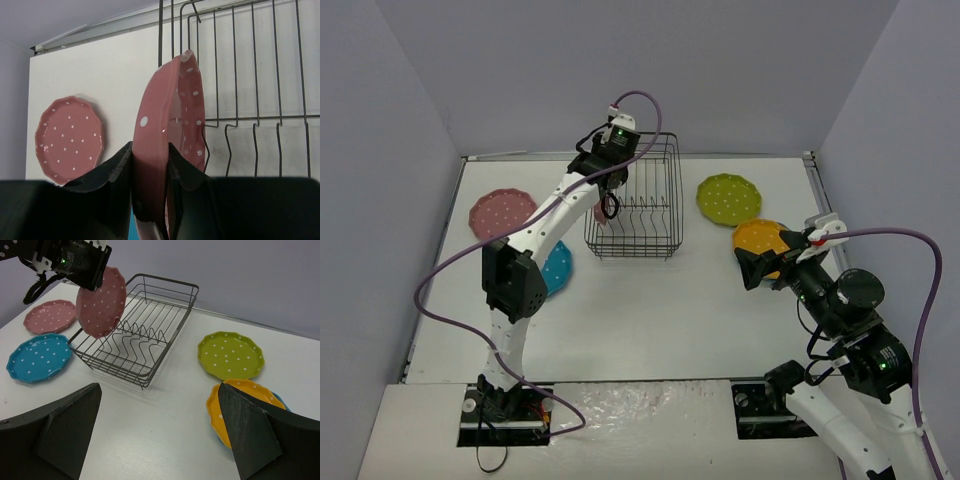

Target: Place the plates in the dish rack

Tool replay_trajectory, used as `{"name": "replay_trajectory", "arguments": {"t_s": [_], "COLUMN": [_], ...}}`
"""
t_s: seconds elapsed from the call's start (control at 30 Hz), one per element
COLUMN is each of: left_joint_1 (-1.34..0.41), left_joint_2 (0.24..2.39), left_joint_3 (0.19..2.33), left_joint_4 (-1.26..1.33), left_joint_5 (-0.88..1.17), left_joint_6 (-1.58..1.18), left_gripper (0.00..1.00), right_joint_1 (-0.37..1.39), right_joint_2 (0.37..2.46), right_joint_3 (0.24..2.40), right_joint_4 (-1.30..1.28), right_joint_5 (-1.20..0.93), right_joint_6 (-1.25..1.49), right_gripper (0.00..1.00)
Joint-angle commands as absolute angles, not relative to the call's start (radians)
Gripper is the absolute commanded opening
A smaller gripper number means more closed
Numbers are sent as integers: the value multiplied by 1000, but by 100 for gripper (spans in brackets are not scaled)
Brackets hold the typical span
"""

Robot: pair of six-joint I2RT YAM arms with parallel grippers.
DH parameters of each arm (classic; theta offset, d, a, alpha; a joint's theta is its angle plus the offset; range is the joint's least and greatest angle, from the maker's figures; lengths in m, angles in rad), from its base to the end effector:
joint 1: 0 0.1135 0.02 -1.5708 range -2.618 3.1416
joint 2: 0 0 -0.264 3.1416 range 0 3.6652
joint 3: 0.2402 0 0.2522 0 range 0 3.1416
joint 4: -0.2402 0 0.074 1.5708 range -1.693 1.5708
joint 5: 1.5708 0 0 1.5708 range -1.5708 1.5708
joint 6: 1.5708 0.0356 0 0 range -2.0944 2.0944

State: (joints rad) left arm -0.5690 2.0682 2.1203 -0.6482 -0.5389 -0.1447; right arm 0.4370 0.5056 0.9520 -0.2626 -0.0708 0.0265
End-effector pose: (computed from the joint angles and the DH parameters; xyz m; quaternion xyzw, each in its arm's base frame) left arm 0.4092 -0.2400 0.3595 0.0575 0.8588 0.0627 0.5051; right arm 0.0821 0.0411 0.4213 -0.1568 0.6199 0.1985 0.7428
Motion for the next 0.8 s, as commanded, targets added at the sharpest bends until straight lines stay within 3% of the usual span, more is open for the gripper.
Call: {"name": "replay_trajectory", "arguments": {"t_s": [0.0, 0.33, 0.37, 0.53, 0.77], "left_joint_1": [-551, -520, -520, -513, -500], "left_joint_2": [2011, 1976, 1973, 1949, 1892], "left_joint_3": [2105, 1922, 1913, 1887, 1881], "left_joint_4": [-520, -392, -385, -376, -382], "left_joint_5": [-557, -475, -472, -467, -477], "left_joint_6": [-159, -198, -197, -221, -240], "left_gripper": [0, 0, 6, 59, 91], "right_joint_1": [431, 431, 431, 431, 431], "right_joint_2": [505, 490, 489, 483, 474], "right_joint_3": [966, 954, 955, 961, 970], "right_joint_4": [-210, -214, -215, -219, -229], "right_joint_5": [-45, -36, -37, -34, -40], "right_joint_6": [17, 17, 16, 18, 17], "right_gripper": [100, 100, 100, 100, 100]}}
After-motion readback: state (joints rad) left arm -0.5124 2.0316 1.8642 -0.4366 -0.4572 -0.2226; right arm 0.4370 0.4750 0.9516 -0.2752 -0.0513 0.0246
